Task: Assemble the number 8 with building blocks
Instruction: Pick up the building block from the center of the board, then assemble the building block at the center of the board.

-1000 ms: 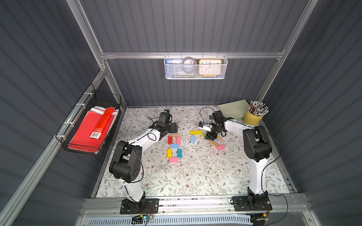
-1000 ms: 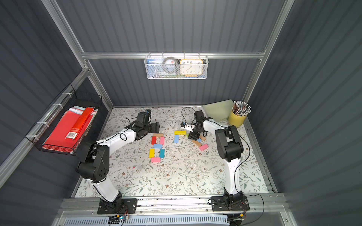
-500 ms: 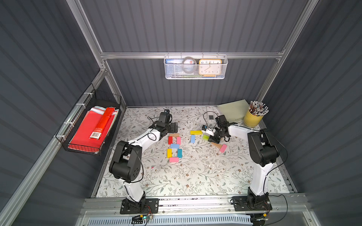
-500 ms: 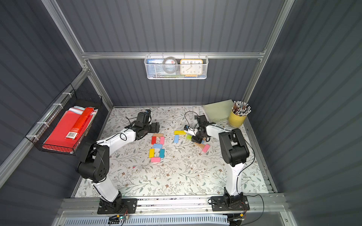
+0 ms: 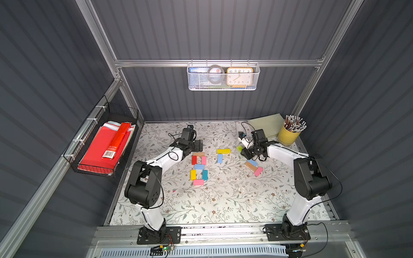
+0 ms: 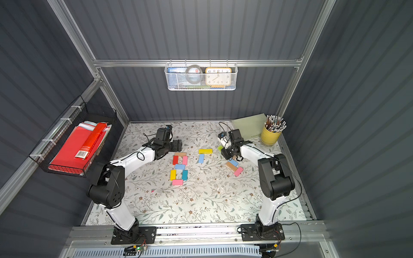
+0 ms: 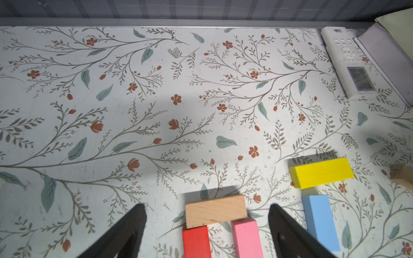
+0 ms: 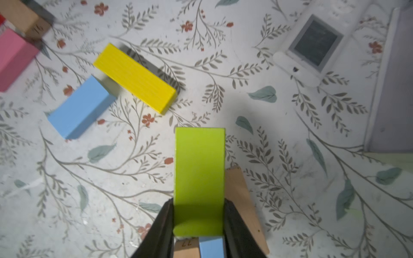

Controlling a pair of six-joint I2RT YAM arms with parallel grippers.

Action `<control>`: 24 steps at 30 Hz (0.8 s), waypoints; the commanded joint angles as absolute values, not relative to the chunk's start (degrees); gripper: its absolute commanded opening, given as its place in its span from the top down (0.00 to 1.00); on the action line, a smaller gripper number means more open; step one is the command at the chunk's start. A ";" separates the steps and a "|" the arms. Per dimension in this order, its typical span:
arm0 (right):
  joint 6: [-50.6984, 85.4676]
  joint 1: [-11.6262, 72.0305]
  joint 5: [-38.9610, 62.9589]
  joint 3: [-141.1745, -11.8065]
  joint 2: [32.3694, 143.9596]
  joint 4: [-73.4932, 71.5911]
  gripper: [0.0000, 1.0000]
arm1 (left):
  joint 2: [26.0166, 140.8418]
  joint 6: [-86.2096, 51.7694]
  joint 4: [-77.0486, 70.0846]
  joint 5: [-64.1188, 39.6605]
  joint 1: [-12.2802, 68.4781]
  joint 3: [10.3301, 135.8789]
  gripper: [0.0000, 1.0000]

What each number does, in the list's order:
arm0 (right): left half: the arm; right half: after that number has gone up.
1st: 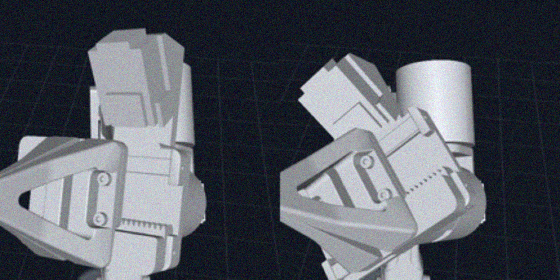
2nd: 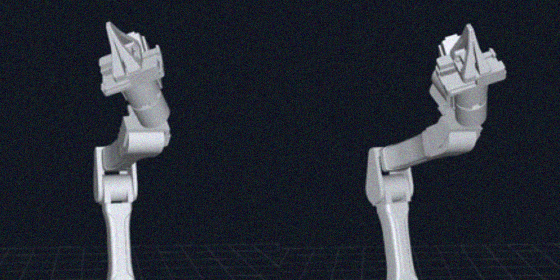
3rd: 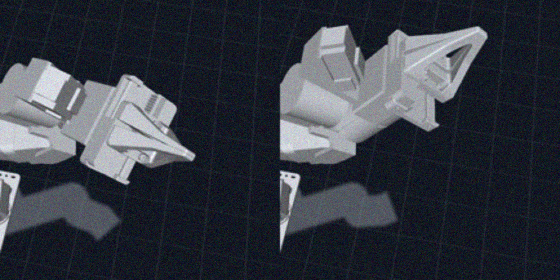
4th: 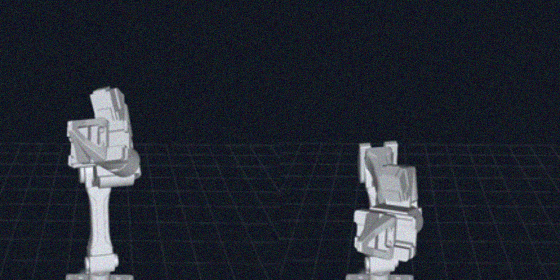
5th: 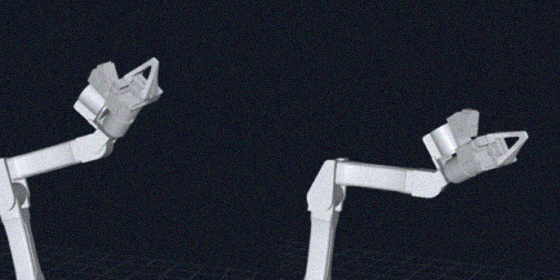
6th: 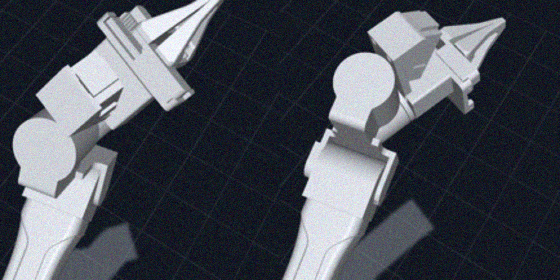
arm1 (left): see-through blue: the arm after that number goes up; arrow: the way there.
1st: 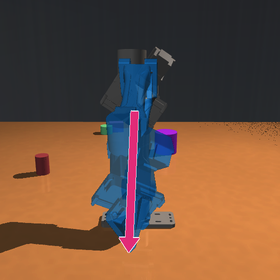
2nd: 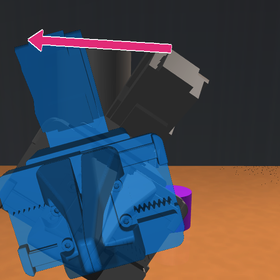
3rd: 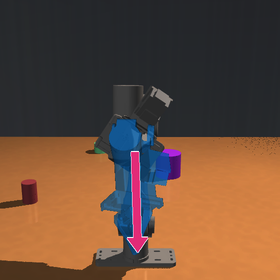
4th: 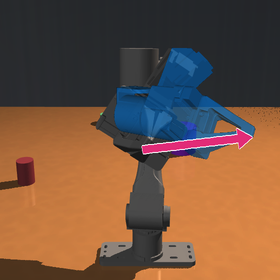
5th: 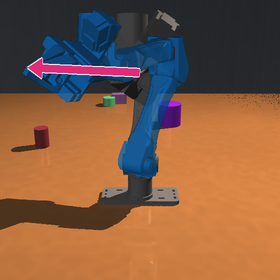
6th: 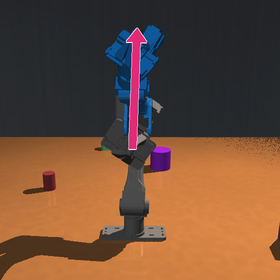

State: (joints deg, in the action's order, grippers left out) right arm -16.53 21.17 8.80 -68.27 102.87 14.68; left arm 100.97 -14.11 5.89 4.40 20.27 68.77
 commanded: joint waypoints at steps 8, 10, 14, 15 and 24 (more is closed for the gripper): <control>22.72 31.11 -2.45 -64.29 100.54 13.75 1.00 | 97.78 -14.16 5.44 5.98 19.95 67.50 0.09; 26.22 32.78 -3.16 -63.48 101.57 12.68 1.00 | 97.73 -14.23 5.34 5.81 19.95 67.54 0.09; 29.32 33.92 -2.12 -64.88 105.26 13.31 1.00 | 97.39 -14.24 5.19 5.58 19.91 67.33 0.08; 29.80 34.21 -2.28 -65.17 105.93 13.43 1.00 | 97.25 -14.30 5.14 5.54 19.95 67.24 0.08; 29.85 34.88 -5.05 -68.57 111.38 14.97 0.98 | 97.20 -14.24 5.15 5.36 19.95 67.24 0.08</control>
